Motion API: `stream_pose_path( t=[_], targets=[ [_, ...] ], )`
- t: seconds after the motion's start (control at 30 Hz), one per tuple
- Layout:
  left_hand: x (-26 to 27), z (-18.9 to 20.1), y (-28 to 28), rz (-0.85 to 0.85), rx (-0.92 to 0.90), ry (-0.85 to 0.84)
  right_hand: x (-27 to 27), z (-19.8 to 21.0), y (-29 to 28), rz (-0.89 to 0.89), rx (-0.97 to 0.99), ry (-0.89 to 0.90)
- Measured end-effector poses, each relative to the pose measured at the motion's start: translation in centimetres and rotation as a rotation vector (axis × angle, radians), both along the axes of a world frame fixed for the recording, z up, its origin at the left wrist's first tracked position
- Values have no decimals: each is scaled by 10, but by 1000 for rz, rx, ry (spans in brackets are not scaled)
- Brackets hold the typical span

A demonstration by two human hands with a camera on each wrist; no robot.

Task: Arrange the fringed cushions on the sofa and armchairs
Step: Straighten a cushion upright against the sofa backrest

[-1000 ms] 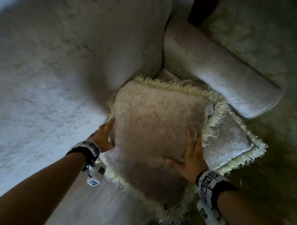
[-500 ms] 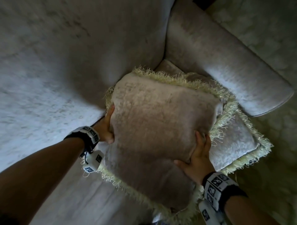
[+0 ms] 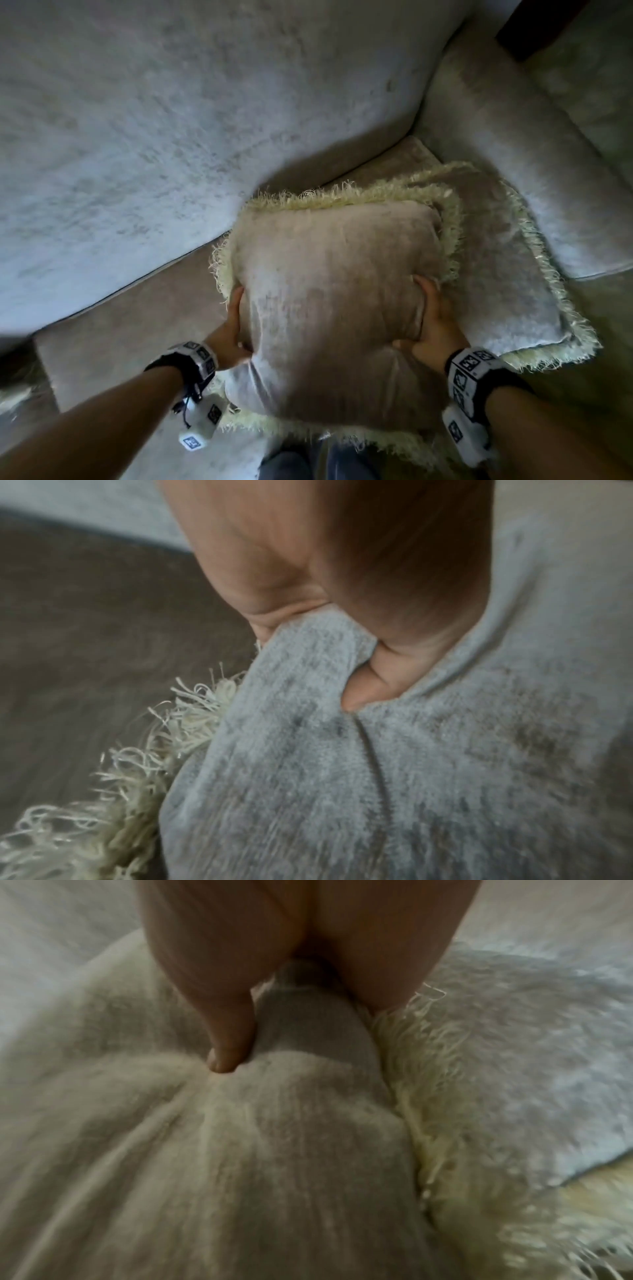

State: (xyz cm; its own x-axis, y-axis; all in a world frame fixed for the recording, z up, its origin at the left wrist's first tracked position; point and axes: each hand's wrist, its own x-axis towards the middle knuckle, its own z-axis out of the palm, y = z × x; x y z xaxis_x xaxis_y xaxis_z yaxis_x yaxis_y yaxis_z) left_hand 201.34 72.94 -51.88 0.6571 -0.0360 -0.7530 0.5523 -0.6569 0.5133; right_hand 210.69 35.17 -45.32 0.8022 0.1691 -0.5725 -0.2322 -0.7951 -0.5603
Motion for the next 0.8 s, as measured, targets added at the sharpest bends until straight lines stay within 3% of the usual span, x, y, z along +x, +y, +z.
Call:
stream_pose_path(
  t=[0.2,0.33,0.5,0.63,0.8],
  targets=[
    [-103,7,-23,221,49,116,-18,10,28,235,-23,68],
    [-139,5,-22,297,58,108,-34,5,33,298,-61,101],
    [-137,-23,-7,184,299,123,-42,-16,43,239,-93,111],
    [-121,-47,4,193,184,99,-32,-39,49,229,-122,121],
    [-122,-57,5,225,136,122,-19,-57,58,346,-237,142]
  ],
)
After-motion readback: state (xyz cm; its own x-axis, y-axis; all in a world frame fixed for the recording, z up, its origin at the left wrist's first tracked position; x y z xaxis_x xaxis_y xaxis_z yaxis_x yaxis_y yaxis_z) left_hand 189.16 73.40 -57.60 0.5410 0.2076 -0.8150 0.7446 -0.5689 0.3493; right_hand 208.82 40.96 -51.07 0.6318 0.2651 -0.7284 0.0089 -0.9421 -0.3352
